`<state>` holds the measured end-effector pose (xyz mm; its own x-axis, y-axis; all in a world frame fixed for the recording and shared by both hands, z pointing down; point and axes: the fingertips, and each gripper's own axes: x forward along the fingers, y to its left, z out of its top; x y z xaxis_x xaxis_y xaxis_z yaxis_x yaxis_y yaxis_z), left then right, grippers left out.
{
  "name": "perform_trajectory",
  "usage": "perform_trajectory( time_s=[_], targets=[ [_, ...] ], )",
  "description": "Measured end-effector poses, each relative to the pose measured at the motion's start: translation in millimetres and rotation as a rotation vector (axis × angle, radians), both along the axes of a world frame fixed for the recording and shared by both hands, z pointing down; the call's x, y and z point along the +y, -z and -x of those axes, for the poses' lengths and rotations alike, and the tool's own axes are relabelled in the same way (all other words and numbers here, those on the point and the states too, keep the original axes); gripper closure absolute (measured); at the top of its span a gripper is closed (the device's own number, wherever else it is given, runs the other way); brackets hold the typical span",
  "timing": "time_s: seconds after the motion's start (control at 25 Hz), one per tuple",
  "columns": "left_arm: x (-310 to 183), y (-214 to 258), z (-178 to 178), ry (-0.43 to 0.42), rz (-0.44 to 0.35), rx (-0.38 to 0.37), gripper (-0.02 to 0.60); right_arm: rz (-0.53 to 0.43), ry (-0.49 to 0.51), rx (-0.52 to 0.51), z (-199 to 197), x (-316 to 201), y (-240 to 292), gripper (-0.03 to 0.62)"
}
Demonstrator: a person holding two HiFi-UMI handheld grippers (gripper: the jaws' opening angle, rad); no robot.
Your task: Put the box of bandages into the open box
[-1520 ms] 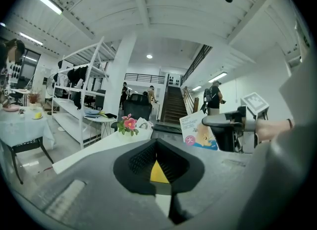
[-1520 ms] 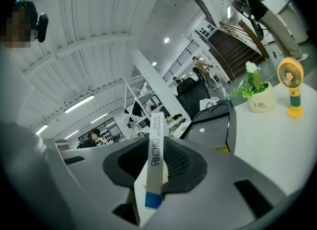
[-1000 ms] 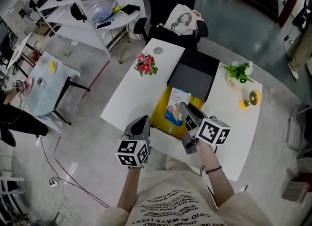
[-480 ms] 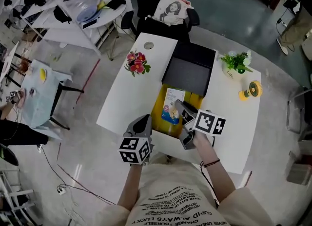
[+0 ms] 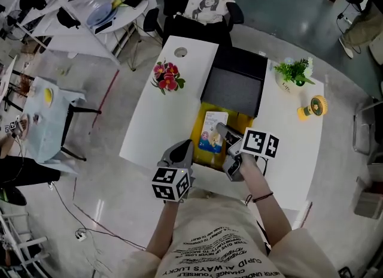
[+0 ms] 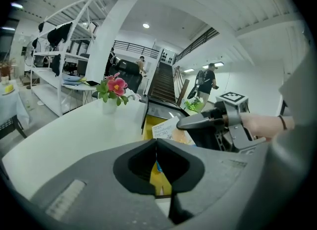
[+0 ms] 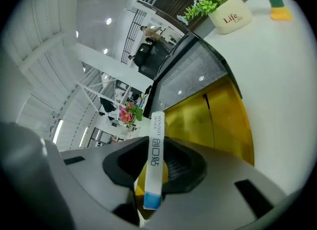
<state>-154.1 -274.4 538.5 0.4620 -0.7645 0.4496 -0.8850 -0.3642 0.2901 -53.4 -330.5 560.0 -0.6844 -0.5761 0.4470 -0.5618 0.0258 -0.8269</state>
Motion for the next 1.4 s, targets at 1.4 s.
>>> perform_trajectory(
  time_s=[1.4],
  targets=[
    [-5, -1, 1, -0.003, -0.023, -0.032, 0.560, 0.131, 0.099, 0.290, 3, 10, -43, 0.416]
  ],
)
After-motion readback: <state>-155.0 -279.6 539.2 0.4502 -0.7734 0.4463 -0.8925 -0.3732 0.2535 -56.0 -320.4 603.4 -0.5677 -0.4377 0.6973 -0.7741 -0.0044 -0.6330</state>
